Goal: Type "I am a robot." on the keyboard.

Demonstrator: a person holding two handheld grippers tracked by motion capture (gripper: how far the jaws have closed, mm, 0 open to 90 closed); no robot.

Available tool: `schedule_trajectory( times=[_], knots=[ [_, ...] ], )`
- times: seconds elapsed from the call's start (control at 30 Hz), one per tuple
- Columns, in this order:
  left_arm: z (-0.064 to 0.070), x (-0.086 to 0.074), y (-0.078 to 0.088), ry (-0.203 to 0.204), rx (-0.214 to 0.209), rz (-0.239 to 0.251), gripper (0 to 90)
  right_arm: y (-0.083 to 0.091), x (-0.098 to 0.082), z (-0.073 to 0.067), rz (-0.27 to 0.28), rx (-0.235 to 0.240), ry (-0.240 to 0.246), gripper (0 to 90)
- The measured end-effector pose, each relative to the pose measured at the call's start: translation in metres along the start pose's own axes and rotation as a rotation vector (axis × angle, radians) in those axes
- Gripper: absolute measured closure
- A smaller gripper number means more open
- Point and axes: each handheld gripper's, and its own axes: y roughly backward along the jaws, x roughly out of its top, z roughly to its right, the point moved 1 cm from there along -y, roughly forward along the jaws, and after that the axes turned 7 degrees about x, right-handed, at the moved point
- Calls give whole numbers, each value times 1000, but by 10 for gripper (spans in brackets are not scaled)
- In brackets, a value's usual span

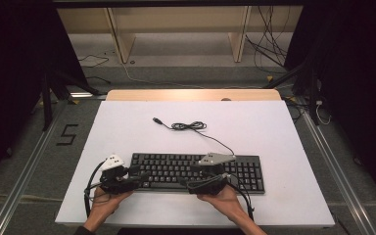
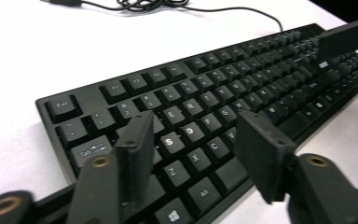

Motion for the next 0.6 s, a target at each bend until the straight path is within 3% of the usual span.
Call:
schedule_trajectory(
  times=[0.3, 0.6],
  knots=[
    [3, 1, 7, 6, -16, 52, 370, -6, 1, 2, -13, -17, 0, 407],
    [7, 1, 11, 3, -19, 70, 317, -14, 3, 2, -34, -34, 3, 538]
  ],
)
